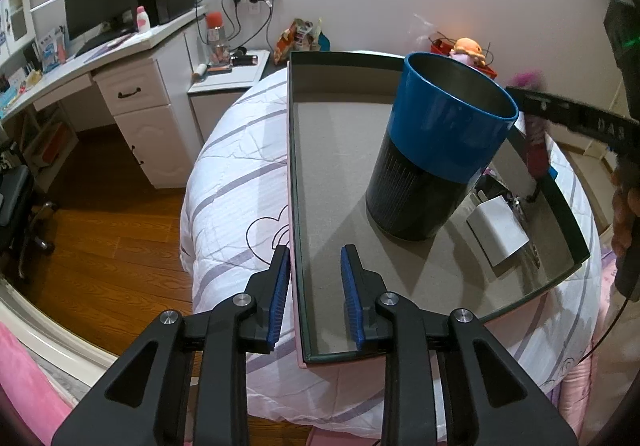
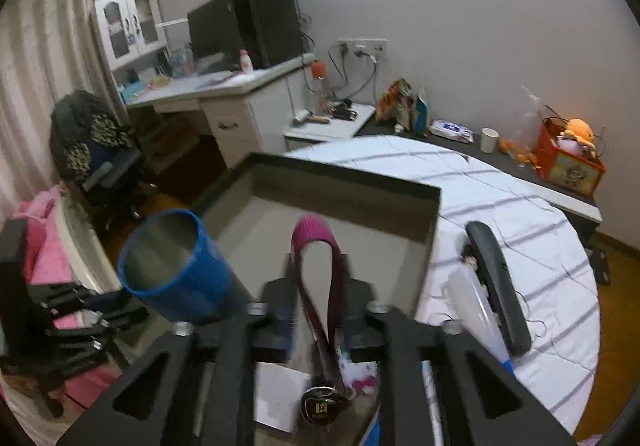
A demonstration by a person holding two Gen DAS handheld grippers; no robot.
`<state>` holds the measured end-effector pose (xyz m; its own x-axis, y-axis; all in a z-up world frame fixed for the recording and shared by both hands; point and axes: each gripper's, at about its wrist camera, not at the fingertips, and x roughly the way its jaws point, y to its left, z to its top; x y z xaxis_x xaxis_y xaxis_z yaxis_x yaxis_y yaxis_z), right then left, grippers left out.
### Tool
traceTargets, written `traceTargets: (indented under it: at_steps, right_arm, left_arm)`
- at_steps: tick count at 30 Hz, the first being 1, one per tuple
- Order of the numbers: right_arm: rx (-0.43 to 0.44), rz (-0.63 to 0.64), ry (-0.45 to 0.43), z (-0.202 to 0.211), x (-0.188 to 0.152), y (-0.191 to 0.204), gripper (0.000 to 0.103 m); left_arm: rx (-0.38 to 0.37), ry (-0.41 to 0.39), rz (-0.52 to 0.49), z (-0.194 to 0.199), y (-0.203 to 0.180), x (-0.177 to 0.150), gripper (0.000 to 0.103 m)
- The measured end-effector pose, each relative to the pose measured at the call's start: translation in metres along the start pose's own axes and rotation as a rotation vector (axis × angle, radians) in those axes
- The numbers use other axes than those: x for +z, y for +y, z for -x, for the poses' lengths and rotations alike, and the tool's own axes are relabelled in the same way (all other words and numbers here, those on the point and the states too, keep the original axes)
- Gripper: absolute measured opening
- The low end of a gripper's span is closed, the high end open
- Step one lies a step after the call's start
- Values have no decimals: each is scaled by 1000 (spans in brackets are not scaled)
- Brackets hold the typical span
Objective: Organize rigid objects
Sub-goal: 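Lower the keys into the tray beside the charger and release, then move the right gripper to the clear toothbrush case with blue cap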
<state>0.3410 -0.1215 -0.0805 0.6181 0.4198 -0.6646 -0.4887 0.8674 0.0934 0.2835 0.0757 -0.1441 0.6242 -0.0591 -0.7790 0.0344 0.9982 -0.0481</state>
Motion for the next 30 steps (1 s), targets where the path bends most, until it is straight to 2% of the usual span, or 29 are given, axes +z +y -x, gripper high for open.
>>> traceTargets:
  at_steps: [2,3,7,10,17,20,23,30]
  right_arm:
    - [-18,-3,-15,5,-1,-2,68]
    - [-19,-12,-29,9,-2,-4,71]
    - [-23,-31,-74,27,-1,-12,73]
    - [-69,-28,-100,44,-6,-20,78]
    - [-174,-14,-104,75,-41,-48,78]
    - [-231,-10,-75,77,-58,-58,78]
    - [-250,-44,-30,73,-72,-75,78]
    - [-218,-93,27,51,-87,-95,78]
  left_arm:
    - [2,0,-2,0,0,0,25]
    - [2,0,-2,1,0,0,25]
    - [2,1,-2,0,0,0,25]
    - [1,0,-2,0,0,0,25]
    - [0,0,0,0,0,0,25]
    - [2,0,-2,0,-1,0,25]
    - [4,0,-4,0,-1,0,25]
    - [-3,1,-2,3,0,-1,28]
